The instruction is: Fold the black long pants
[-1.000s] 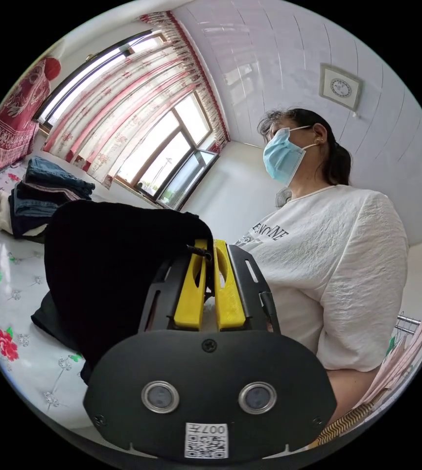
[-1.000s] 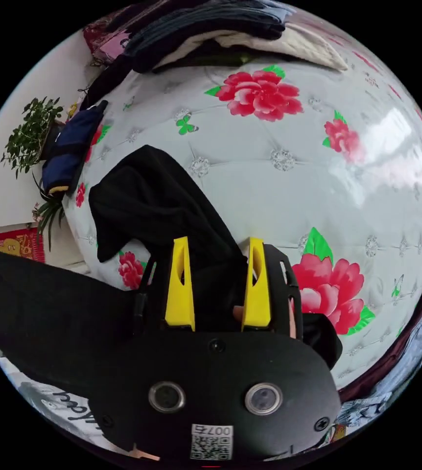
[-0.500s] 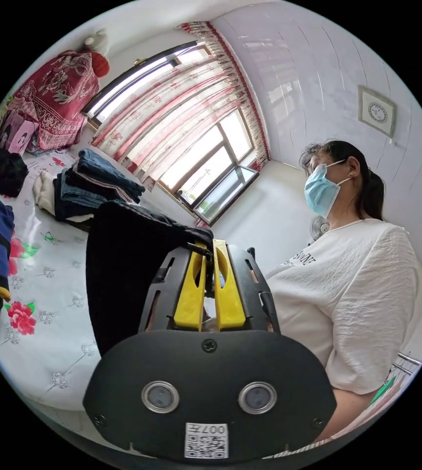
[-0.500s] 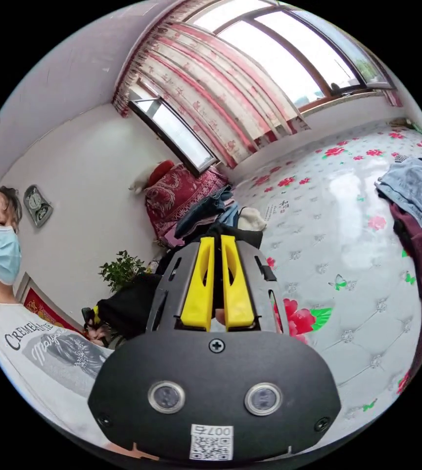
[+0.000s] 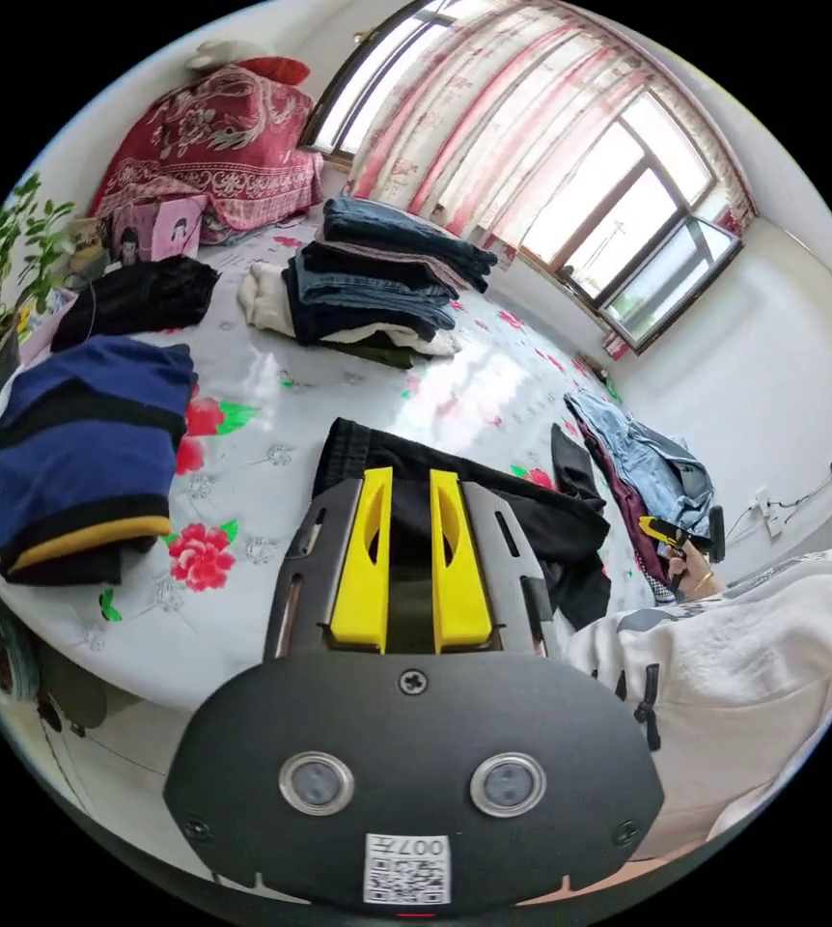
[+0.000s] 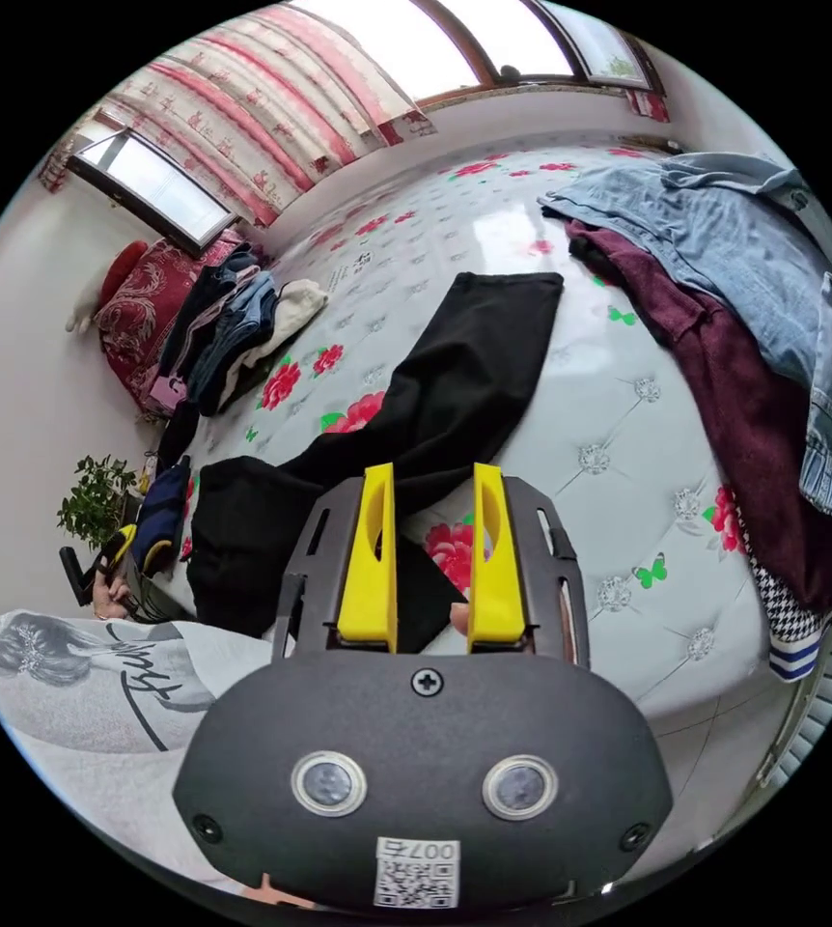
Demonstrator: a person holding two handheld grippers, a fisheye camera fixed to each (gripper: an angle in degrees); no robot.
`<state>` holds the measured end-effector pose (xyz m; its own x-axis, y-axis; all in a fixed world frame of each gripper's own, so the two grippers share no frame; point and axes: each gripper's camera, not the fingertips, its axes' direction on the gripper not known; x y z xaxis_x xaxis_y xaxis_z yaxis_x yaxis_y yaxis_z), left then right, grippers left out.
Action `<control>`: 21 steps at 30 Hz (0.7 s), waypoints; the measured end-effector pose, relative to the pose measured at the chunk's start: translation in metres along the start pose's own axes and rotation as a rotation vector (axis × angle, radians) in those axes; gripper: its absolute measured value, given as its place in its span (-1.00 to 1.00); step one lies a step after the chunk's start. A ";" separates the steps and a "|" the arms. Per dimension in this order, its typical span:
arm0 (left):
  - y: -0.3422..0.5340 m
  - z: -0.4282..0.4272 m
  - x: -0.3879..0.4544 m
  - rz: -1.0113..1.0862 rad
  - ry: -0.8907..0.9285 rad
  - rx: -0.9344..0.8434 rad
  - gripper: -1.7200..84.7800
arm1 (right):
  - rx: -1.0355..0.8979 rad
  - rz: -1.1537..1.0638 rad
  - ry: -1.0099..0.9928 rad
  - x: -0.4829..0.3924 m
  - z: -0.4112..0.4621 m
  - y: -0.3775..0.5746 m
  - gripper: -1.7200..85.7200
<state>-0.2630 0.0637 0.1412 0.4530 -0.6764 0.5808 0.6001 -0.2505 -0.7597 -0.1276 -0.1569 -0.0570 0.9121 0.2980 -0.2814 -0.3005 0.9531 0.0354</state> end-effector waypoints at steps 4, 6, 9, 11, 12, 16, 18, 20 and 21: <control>-0.064 0.098 0.024 0.117 0.020 -0.194 -0.75 | -0.028 -0.050 0.020 -0.003 0.025 -0.052 -0.73; -0.087 0.142 0.033 0.142 0.019 -0.262 -0.73 | -0.074 -0.074 0.034 -0.008 0.047 -0.087 -0.73; -0.113 0.213 0.046 0.178 -0.086 -0.414 -0.69 | -0.138 -0.091 0.173 -0.009 0.073 -0.120 -0.73; -0.114 0.267 0.051 0.196 -0.229 -0.575 -0.66 | -0.148 -0.026 0.264 0.007 0.082 -0.129 -0.73; -0.112 0.278 0.052 0.199 -0.260 -0.607 -0.66 | -0.157 0.036 0.267 0.024 0.085 -0.131 -0.73; -0.098 0.290 0.073 0.280 -0.370 -0.496 -0.71 | -0.175 0.191 0.118 0.073 0.093 -0.126 -0.74; -0.093 0.286 0.070 0.254 -0.374 -0.443 -0.76 | -0.145 0.220 0.153 0.084 0.096 -0.116 -0.76; -0.094 0.282 0.061 0.183 -0.362 -0.416 -0.81 | -0.156 0.184 0.136 0.081 0.097 -0.111 -0.83; -0.096 0.280 0.055 0.137 -0.343 -0.406 -0.83 | -0.159 0.147 0.068 0.079 0.094 -0.108 -0.87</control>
<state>-0.1110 0.2440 0.3281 0.7387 -0.4742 0.4790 0.2483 -0.4692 -0.8475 0.0031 -0.2313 0.0068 0.8361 0.4236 -0.3487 -0.4738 0.8779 -0.0694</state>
